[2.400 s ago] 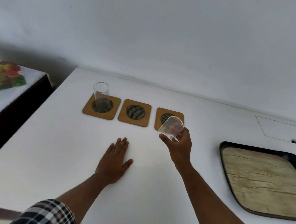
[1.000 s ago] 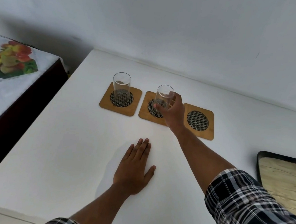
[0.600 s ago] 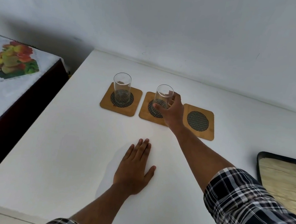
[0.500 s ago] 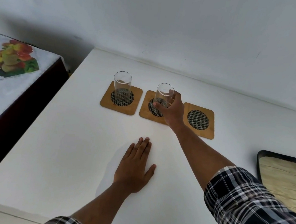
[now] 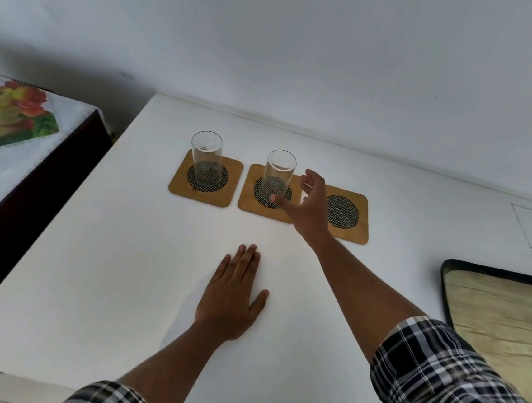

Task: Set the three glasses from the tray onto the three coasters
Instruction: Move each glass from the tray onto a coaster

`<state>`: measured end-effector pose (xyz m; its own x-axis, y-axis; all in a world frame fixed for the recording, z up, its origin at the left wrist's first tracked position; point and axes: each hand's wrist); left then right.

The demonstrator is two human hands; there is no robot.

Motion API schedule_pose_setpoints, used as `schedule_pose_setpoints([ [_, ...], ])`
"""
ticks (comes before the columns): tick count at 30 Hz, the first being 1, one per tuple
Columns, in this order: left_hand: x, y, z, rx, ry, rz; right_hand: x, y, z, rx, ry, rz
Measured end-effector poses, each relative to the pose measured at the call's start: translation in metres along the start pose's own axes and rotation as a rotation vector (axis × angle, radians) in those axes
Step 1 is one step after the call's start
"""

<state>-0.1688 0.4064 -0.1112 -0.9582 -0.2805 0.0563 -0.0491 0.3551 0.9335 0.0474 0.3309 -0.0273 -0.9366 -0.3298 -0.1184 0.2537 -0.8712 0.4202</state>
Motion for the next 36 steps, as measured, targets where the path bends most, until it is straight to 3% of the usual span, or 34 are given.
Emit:
schedule_pose_setpoints([
  [10,-0.001,-0.001,-0.023,0.011,0.036,-0.010,0.063,0.071,-0.028,-0.008,0.030,-0.082],
  [20,-0.005,-0.052,-0.161,0.070,-0.066,0.022,0.112,0.207,-0.078,-0.069,-0.022,-0.139],
  [29,-0.012,-0.091,-0.283,0.045,-0.181,0.003,0.155,0.343,-0.145,-0.067,-0.084,-0.393],
  [36,-0.002,-0.119,-0.338,0.027,-0.120,0.017,0.194,0.418,-0.198,-0.024,-0.202,-0.625],
])
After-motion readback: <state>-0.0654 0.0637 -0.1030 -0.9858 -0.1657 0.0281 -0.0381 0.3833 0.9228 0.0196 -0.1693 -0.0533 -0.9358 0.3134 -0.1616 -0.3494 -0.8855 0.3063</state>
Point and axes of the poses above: each hand's wrist, its own x-axis away from the middle knuckle, its own y-axis out of the back of the hand, z = x × y, and after that the axes turned 6 degrees about y, right-handed
